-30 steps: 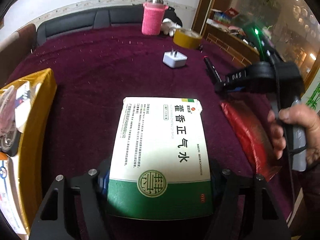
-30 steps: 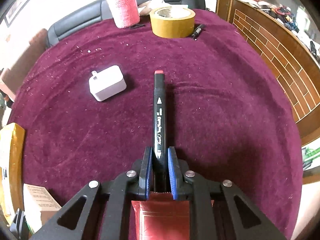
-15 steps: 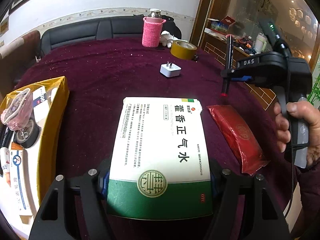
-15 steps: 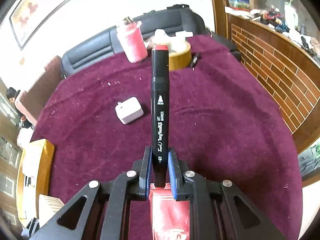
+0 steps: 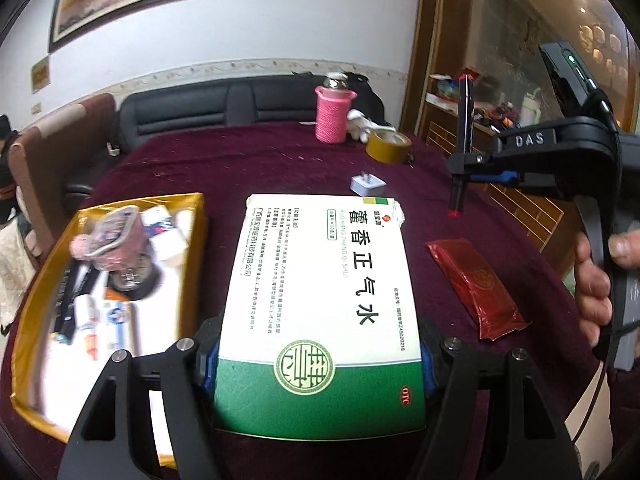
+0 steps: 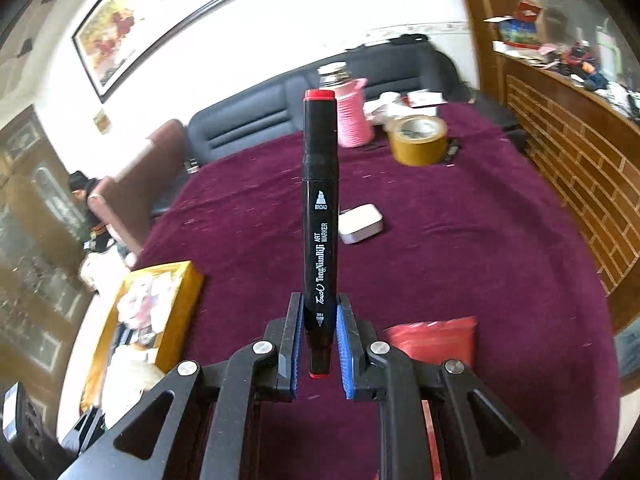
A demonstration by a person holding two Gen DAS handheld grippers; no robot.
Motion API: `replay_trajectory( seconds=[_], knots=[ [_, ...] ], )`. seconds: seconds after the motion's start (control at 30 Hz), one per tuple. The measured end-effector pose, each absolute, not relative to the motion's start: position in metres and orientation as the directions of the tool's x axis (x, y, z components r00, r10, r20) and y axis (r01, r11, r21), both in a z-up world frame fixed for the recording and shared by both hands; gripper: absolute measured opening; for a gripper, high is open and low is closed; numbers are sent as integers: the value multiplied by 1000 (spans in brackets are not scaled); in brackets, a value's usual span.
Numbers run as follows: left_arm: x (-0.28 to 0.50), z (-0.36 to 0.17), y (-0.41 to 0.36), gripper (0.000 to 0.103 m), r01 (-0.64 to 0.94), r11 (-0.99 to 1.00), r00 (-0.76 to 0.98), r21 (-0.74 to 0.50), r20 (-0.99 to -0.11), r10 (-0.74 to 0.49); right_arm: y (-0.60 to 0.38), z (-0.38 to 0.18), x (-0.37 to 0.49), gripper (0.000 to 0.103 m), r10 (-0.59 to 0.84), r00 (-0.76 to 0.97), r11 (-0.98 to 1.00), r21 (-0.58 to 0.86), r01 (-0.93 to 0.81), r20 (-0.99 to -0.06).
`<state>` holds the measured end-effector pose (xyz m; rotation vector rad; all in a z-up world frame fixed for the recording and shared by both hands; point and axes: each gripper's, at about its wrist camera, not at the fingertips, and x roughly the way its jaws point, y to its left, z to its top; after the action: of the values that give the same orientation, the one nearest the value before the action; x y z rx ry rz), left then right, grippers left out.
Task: Organize objects
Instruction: 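Carry the box with the left tool while the right tool carries the marker over the tray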
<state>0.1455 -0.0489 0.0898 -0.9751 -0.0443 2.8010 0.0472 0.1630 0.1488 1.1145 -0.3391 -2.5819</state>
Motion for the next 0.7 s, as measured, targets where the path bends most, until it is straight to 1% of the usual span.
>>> replay_trajectory(
  seconds=[0.27, 0.4, 0.7],
  knots=[
    [175, 105, -93, 71, -62, -994, -806, -92, -583, 104, 97, 157, 78, 17, -481, -592, -877, 355, 324, -647],
    [182, 108, -115, 71, -15, -994, -814, -106, -577, 74, 63, 159, 90, 17, -514, -565, -857, 350, 379, -646],
    [184, 101, -173, 71, 109, -988, -814, -114, -580, -23, -17, 148, 101, 17, -576, -461, -802, 361, 475, -675]
  ],
)
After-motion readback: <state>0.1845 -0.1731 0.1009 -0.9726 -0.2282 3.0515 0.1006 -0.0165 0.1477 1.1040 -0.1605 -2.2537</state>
